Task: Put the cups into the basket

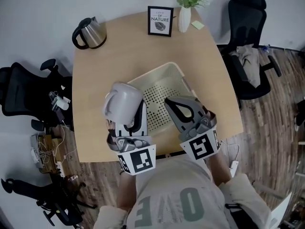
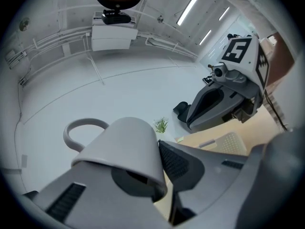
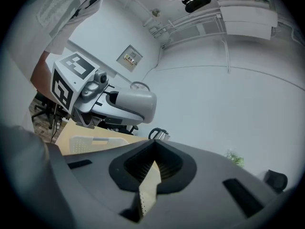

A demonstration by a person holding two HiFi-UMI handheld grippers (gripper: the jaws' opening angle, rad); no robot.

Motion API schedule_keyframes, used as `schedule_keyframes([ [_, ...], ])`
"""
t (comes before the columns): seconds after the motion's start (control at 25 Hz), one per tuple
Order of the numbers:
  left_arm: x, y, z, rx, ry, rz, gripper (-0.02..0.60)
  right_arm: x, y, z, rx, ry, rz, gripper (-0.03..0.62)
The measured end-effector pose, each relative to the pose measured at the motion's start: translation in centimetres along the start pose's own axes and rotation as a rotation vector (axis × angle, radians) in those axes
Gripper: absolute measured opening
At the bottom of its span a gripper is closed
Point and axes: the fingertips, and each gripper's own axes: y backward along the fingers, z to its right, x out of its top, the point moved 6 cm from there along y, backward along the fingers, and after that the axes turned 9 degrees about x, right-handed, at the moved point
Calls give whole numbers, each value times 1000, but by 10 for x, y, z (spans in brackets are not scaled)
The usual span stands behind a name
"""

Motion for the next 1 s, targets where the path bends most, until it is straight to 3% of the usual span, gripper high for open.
schedule_keyframes([
  [0.28,-6,-13,7,-17,36,-25,48,-15,-8,15,16,-43,12,-2],
  [0.6,-24,-30,10,-101,42,-63,48,-20,-18,11,26,-58,-34,-2],
  [0.8,-57,-42,30,-341,-5,-239,49,-23,-24,11,11,-70,-58,-2],
  [1.0,-81,-48,48,-500,-83,-361,49,-26,-30,11,4,-78,-73,-2],
])
